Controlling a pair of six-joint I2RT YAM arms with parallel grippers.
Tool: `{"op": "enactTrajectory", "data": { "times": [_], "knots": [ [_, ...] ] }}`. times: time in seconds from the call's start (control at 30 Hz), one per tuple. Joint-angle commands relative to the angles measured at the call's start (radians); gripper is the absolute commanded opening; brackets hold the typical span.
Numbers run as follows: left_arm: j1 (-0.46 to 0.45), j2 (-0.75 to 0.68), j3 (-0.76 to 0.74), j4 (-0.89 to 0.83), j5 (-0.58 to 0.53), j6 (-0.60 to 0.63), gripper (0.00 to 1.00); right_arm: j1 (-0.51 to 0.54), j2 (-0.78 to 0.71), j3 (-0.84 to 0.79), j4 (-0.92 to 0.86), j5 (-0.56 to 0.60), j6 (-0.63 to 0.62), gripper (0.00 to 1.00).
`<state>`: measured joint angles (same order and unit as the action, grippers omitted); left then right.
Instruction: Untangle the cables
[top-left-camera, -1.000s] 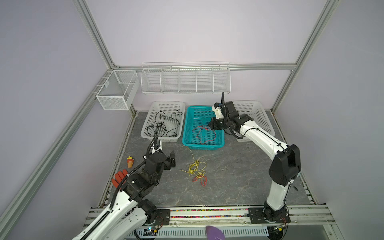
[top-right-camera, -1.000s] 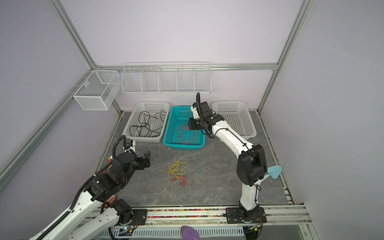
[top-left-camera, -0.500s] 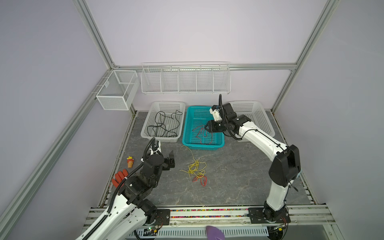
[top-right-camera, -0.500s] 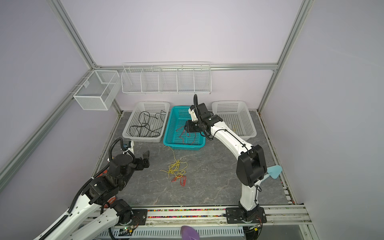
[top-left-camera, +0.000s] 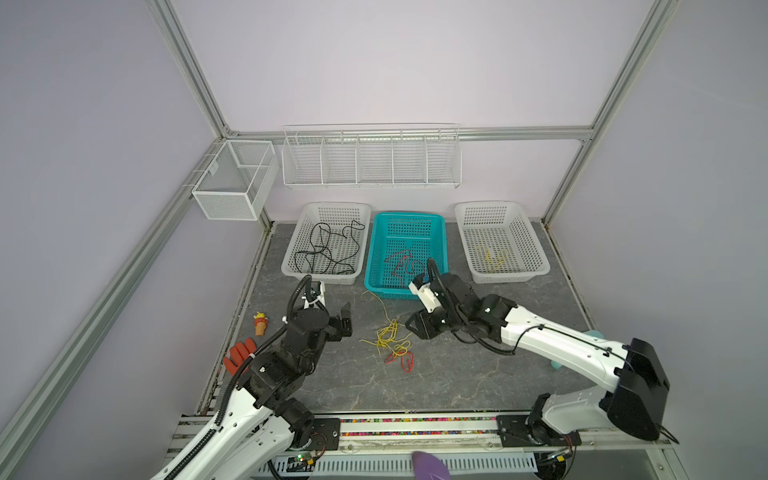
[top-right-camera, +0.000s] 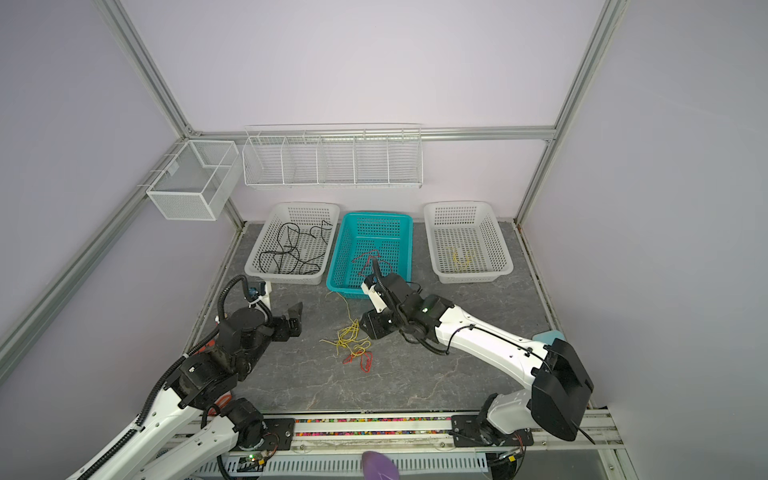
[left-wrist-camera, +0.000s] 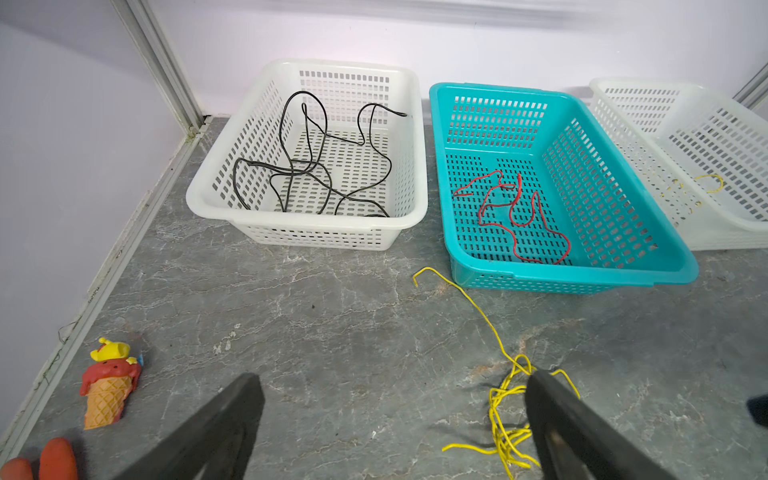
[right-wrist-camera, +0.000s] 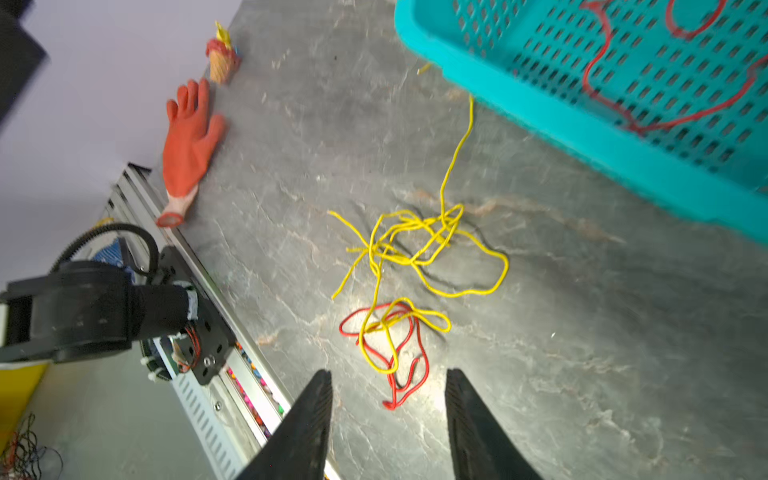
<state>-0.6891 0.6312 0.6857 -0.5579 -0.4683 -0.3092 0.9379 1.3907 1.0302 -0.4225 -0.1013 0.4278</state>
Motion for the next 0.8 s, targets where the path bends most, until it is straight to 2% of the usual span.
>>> {"op": "enactTrajectory", "data": {
  "times": [0.0, 0.2, 0.47, 0.57, 0.77],
  "knots": [
    [0.005, -0.003, -0.008, 0.006, 0.015, 0.013, 0.99, 0.055, -0.039, -0.081, 0.089, 0.043, 0.059, 0.48],
    [0.005, -0.004, -0.012, 0.010, 0.026, 0.016, 0.99, 0.140, -0.006, -0.193, 0.179, 0.089, 0.089, 0.47],
    [0.005, 0.003, -0.015, 0.014, 0.034, 0.019, 0.99, 0.186, 0.127, -0.186, 0.208, 0.119, 0.098, 0.41],
    [0.005, 0.004, -0.015, 0.015, 0.034, 0.021, 0.99, 0.190, 0.156, -0.181, 0.200, 0.143, 0.094, 0.37],
    [0.005, 0.007, -0.015, 0.015, 0.038, 0.022, 0.99, 0.194, 0.181, -0.177, 0.199, 0.153, 0.089, 0.18]
  ]
}}
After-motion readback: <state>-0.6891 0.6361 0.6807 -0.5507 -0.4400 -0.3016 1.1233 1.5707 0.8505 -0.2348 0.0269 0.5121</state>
